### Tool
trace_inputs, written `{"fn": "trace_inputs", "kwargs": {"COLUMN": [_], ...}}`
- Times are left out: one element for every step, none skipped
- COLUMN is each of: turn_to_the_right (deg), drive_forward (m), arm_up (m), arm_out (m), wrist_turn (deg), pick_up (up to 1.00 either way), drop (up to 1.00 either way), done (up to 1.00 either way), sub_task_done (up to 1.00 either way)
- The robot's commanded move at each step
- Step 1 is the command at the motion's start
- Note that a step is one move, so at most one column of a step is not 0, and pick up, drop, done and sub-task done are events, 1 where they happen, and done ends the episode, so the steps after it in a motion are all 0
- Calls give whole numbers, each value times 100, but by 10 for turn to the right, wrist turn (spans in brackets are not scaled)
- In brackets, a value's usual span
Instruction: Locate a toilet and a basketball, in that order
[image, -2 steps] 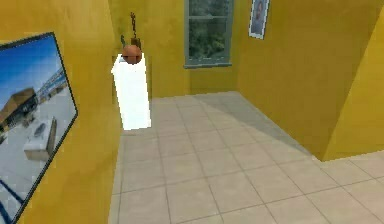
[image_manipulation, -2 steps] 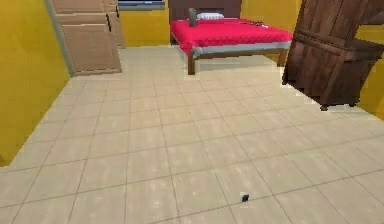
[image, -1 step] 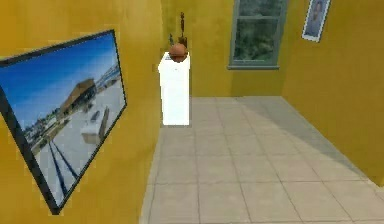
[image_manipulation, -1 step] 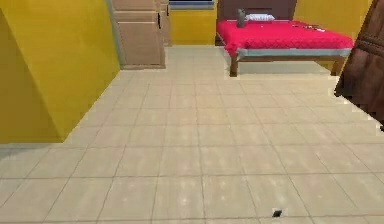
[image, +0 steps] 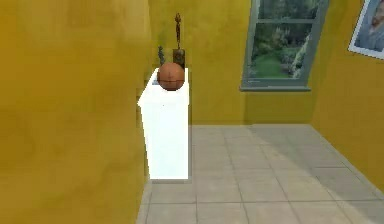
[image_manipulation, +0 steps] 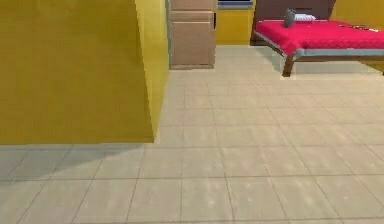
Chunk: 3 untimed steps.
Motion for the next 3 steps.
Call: {"fn": "trace_inputs", "kwargs": {"turn_to_the_right": [0, -90, 0], "drive_forward": [70, 0, 0], "arm_up": [0, 0, 0], "arm_out": [0, 0, 0], "wrist_turn": [0, 0, 0], "pick_up": [0, 0, 0], "drop": [0, 0, 0], "done": [0, 0, 100], "sub_task_done": [0, 0, 0]}}
